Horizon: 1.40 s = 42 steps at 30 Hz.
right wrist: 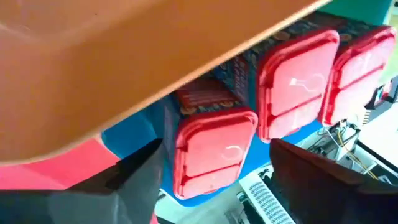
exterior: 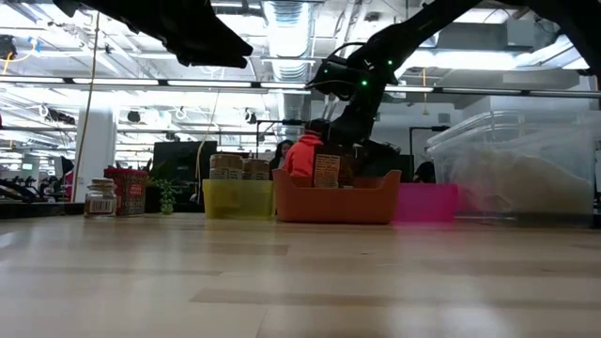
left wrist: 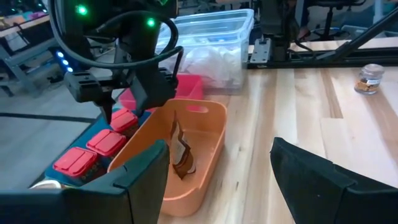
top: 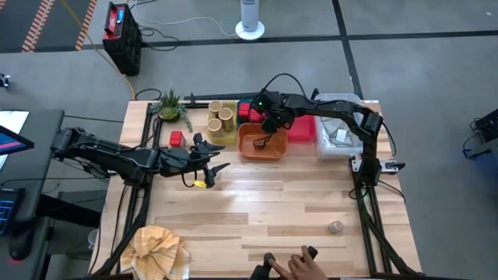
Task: Sort spices by type
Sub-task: Put the top left red seasoning can into the blue bin
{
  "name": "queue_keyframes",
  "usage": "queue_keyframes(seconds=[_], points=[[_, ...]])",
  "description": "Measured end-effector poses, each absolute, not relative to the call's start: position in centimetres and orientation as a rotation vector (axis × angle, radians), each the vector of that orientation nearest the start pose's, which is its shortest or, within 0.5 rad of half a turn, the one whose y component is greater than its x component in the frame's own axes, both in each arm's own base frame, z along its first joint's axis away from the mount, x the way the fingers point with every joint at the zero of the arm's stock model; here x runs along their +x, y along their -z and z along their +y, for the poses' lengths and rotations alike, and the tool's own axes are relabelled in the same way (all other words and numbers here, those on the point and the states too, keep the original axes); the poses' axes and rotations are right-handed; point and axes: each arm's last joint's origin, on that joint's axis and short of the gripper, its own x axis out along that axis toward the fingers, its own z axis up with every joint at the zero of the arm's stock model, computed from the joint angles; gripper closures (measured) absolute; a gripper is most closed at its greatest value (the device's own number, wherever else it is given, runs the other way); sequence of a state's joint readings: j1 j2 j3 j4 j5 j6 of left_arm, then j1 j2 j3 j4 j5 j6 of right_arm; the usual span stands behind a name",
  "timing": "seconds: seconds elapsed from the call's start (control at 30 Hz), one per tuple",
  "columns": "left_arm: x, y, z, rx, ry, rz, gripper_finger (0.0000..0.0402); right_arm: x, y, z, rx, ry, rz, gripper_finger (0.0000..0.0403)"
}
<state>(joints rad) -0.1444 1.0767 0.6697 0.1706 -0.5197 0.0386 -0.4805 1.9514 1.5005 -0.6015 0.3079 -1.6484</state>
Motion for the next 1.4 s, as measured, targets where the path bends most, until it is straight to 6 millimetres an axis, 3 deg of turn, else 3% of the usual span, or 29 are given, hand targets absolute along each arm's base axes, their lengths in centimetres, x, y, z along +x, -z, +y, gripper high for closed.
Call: queue_keyframes(seconds=[0.23,0.53,0.63,0.73,0.83,0.93,1.13,1.3,1.4], points=[[23.3,-27.2,-1.9,0.127,-0.386,0.234,0.0136,35.9,-23.0,-19.7,-1.329,-0.26,1.336,0.002],[23.3,-27.3,-1.8,0.164,-0.398,0.239,0.0136,34.5,-26.1,-19.3,-1.253,-0.068,1.361,0.0027],[23.3,-27.2,-1.8,0.168,-0.399,0.246,0.0136,33.9,-27.9,-17.8,-1.099,0.052,1.299,0.0033],[23.1,-27.1,-1.8,0.177,-0.399,0.287,0.0136,33.5,-29.3,-15.7,-0.822,0.195,1.215,0.004],[22.8,-27.7,-1.6,0.118,-0.441,0.371,0.0136,32.8,-30.3,-13.5,-0.548,0.327,1.162,0.0048],[22.1,-28.4,-1.0,0.06,-0.527,0.504,0.0136,31.9,-31.0,-11.2,-0.396,0.366,1.171,0.0058],[20.5,-29.1,1.3,-0.073,-0.783,0.682,0.0136,31.9,-30.6,-7.2,-0.092,0.184,1.067,0.008],[18.5,-27.7,2.8,-0.164,-0.958,0.823,0.0136,31.7,-27.0,-4.0,-0.045,0.149,0.89,0.0087],[17.5,-27.3,3.2,-0.188,-1.027,0.897,0.0136,31.0,-26.0,-2.0,-0.01,0.127,0.784,0.0087]])
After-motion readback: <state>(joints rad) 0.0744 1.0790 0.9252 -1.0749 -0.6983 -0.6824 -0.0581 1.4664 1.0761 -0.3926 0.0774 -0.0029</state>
